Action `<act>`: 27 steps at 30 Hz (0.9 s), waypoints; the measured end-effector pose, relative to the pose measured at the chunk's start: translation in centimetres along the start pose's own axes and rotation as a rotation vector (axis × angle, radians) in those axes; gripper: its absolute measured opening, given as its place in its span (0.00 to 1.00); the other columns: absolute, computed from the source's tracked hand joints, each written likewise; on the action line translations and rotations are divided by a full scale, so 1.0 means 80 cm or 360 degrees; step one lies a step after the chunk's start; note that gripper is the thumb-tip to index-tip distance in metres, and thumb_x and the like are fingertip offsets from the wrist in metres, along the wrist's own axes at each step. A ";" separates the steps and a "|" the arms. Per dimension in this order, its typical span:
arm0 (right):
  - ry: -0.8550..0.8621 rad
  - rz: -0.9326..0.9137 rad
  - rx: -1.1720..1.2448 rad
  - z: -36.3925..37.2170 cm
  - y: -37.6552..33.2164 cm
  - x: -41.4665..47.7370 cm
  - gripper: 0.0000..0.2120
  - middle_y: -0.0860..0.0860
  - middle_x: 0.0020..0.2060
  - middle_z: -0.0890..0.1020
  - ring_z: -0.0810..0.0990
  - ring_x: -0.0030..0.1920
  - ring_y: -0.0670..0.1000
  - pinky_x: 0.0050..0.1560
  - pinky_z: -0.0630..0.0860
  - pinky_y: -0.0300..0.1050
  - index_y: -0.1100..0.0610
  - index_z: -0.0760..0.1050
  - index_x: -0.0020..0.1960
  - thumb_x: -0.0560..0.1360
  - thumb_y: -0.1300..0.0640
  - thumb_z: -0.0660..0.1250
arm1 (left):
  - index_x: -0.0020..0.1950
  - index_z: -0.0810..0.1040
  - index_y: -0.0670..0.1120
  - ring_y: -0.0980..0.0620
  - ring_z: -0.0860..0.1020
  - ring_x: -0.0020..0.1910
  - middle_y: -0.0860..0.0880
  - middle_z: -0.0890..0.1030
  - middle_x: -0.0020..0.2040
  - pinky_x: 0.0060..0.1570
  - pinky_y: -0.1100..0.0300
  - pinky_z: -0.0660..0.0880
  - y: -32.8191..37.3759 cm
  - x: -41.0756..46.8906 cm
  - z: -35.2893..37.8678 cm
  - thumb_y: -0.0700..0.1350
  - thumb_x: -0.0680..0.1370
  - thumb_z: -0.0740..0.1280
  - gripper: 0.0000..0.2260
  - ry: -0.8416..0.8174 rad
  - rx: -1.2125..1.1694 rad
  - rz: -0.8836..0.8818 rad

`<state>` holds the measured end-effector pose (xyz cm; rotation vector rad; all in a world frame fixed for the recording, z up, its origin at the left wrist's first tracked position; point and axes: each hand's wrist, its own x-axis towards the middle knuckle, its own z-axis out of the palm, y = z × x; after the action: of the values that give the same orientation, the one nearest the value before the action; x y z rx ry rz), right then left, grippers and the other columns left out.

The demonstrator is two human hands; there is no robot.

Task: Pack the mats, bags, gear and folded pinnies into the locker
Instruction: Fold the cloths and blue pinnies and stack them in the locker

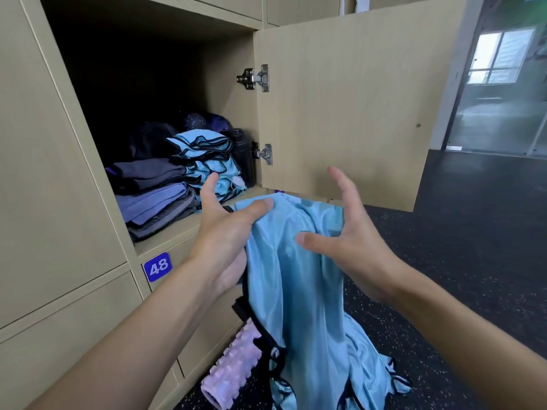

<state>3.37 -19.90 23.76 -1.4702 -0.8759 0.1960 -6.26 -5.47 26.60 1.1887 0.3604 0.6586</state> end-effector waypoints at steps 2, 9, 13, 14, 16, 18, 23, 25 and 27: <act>0.0100 -0.0038 0.0065 -0.001 0.001 0.001 0.46 0.37 0.69 0.65 0.72 0.63 0.32 0.60 0.78 0.42 0.34 0.55 0.75 0.72 0.67 0.74 | 0.75 0.55 0.70 0.47 0.84 0.54 0.45 0.77 0.67 0.59 0.43 0.78 -0.004 -0.003 0.001 0.40 0.71 0.78 0.46 -0.0045 0.0042 -0.0030; 0.0425 -0.0010 0.0072 -0.012 -0.004 0.011 0.43 0.41 0.70 0.60 0.59 0.75 0.44 0.73 0.65 0.59 0.34 0.56 0.73 0.72 0.61 0.76 | 0.77 0.53 0.68 0.49 0.85 0.50 0.47 0.86 0.52 0.46 0.54 0.82 -0.031 -0.019 0.015 0.38 0.70 0.75 0.47 -0.0345 0.0065 -0.0294; 0.0202 0.0075 0.0119 -0.015 -0.009 0.005 0.49 0.39 0.72 0.57 0.55 0.73 0.39 0.75 0.61 0.55 0.32 0.50 0.75 0.68 0.52 0.79 | 0.76 0.55 0.68 0.44 0.85 0.51 0.41 0.85 0.55 0.53 0.47 0.81 -0.024 -0.013 0.012 0.31 0.73 0.72 0.46 -0.0223 0.0107 -0.0167; 0.0076 0.0113 0.0140 -0.013 -0.008 0.004 0.52 0.38 0.73 0.58 0.59 0.74 0.41 0.74 0.63 0.56 0.29 0.50 0.74 0.64 0.49 0.81 | 0.76 0.55 0.68 0.44 0.85 0.51 0.41 0.83 0.58 0.55 0.45 0.80 -0.019 -0.011 0.010 0.31 0.73 0.73 0.46 -0.0171 0.0107 -0.0132; -0.0097 0.0179 0.0132 -0.007 -0.002 0.003 0.52 0.43 0.74 0.65 0.70 0.71 0.48 0.70 0.69 0.59 0.25 0.53 0.71 0.62 0.51 0.83 | 0.76 0.56 0.68 0.44 0.84 0.54 0.43 0.79 0.65 0.58 0.42 0.79 -0.013 -0.006 0.007 0.32 0.73 0.73 0.45 -0.0053 0.0059 -0.0059; -0.0074 0.0136 0.0096 -0.002 0.002 0.003 0.50 0.46 0.72 0.68 0.73 0.69 0.53 0.68 0.72 0.60 0.26 0.55 0.71 0.65 0.58 0.81 | 0.76 0.56 0.67 0.46 0.83 0.56 0.44 0.76 0.68 0.59 0.43 0.78 -0.008 -0.001 0.004 0.35 0.73 0.74 0.44 0.0066 0.0014 -0.0001; 0.0268 -0.0030 0.0111 -0.002 -0.004 0.007 0.45 0.41 0.73 0.60 0.58 0.73 0.41 0.74 0.65 0.53 0.36 0.55 0.74 0.71 0.64 0.76 | 0.77 0.52 0.67 0.51 0.83 0.55 0.45 0.79 0.65 0.55 0.52 0.78 -0.017 -0.016 0.006 0.41 0.68 0.79 0.49 -0.0182 0.0278 -0.0267; 0.0364 -0.0017 0.0096 -0.008 -0.004 0.011 0.45 0.43 0.75 0.60 0.58 0.73 0.41 0.74 0.64 0.55 0.34 0.55 0.74 0.70 0.61 0.77 | 0.76 0.54 0.69 0.50 0.84 0.53 0.45 0.81 0.62 0.53 0.53 0.79 -0.021 -0.022 0.009 0.34 0.69 0.77 0.50 -0.0260 0.0320 -0.0273; 0.0319 0.0028 0.0120 -0.013 -0.006 0.012 0.46 0.44 0.75 0.60 0.60 0.75 0.44 0.73 0.65 0.56 0.31 0.54 0.73 0.69 0.57 0.78 | 0.76 0.55 0.69 0.48 0.84 0.53 0.44 0.83 0.59 0.55 0.49 0.80 -0.018 -0.020 0.009 0.31 0.71 0.74 0.48 -0.0233 0.0299 -0.0203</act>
<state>4.48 -20.17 24.68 -1.4007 -0.6868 0.0919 -6.65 -7.36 25.37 1.3723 0.3774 0.4308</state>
